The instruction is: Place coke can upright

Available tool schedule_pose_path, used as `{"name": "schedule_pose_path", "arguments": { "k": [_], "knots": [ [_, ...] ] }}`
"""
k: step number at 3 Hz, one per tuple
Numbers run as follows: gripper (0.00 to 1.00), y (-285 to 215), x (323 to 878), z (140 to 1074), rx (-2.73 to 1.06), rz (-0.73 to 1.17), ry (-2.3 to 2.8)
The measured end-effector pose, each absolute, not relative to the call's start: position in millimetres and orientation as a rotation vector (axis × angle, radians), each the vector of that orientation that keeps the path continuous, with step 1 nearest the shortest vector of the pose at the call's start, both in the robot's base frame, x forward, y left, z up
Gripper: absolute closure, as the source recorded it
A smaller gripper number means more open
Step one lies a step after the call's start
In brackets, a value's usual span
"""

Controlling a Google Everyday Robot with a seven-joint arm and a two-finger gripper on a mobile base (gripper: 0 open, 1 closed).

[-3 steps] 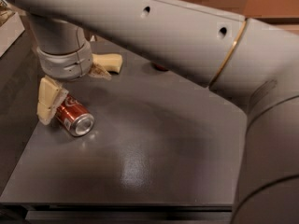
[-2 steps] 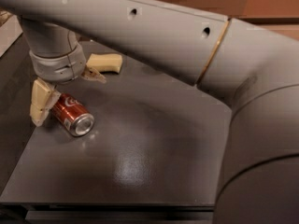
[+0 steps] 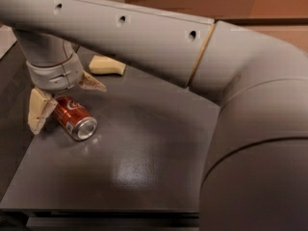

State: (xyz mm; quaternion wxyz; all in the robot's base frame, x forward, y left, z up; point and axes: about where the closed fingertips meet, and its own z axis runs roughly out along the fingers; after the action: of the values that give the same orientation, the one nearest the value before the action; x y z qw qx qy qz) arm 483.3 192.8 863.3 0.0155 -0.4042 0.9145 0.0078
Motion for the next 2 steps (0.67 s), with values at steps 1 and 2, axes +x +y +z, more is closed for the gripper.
{"name": "schedule_pose_path", "arguments": {
  "k": [1,2],
  "knots": [
    [0.0,196.4,482.3,852.2,-1.234,-0.003,2.877],
    [0.0,199.6,482.4,845.8,-1.22,-0.024,2.892]
  ]
}}
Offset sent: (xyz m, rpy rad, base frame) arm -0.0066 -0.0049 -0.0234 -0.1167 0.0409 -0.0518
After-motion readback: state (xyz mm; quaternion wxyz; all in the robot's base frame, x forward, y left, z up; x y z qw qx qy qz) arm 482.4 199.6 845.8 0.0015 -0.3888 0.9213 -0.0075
